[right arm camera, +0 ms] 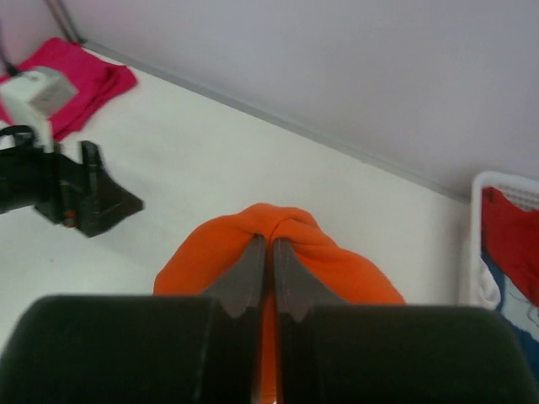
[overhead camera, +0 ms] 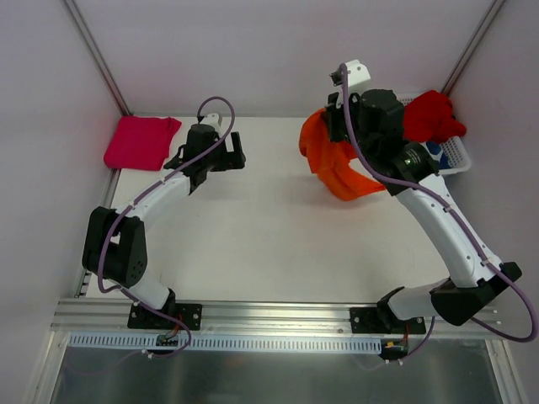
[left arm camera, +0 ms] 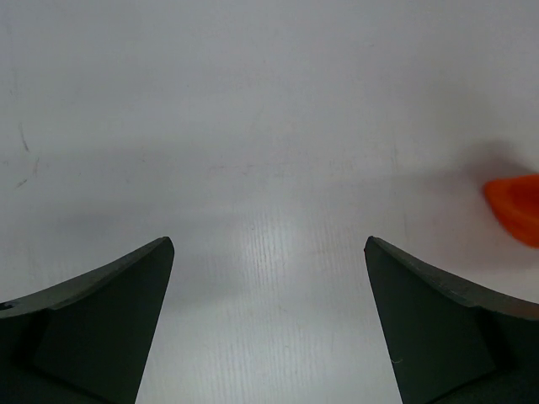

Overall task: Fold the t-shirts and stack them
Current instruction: Move the tshirt to the center of the board, then flatten the tshirt out

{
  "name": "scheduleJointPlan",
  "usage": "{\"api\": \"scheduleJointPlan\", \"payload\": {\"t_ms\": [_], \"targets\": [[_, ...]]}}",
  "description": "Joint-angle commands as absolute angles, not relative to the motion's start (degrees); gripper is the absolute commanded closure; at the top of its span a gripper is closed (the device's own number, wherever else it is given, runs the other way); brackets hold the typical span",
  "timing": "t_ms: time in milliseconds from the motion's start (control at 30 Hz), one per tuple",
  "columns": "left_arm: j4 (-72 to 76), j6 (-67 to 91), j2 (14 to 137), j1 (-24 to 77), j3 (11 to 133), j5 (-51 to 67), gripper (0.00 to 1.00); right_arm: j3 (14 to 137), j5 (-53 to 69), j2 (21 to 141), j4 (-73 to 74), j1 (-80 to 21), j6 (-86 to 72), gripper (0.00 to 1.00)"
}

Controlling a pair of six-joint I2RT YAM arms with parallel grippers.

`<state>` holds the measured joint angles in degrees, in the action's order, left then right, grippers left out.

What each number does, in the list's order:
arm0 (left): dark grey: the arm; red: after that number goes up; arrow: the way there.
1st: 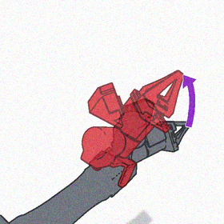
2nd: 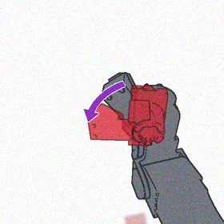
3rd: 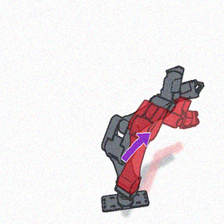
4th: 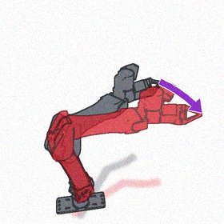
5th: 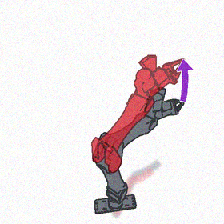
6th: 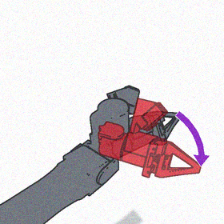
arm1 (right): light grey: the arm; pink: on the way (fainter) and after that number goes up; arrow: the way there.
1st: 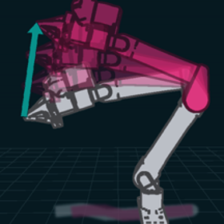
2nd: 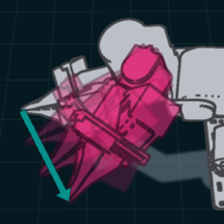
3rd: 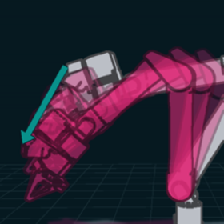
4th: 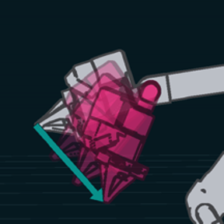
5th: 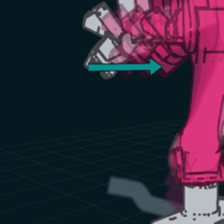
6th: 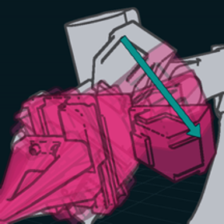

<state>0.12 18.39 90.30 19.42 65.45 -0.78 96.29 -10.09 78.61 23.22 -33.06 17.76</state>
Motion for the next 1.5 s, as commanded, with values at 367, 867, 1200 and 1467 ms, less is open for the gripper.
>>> {"api": "scheduleJointPlan", "payload": {"t_ms": [367,867,1200,1467], "targets": [[0.70,17.67,85.96,19.25,63.81,-2.64,0.01,100.82,-15.11,76.38,22.77,-39.73,20.21,0.23],[-1.84,18.10,84.64,19.60,62.58,-2.11,0.01,94.50,-13.71,80.42,22.32,-35.69,14.42,0.19],[-2.72,22.15,89.03,22.85,57.14,-2.37,0.01,82.10,-11.43,87.18,21.01,-34.98,4.59,0.21],[-3.60,24.26,90.79,26.01,54.59,-2.02,0.01,75.68,-9.58,88.77,19.51,-34.98,0.62,0.22]]}}
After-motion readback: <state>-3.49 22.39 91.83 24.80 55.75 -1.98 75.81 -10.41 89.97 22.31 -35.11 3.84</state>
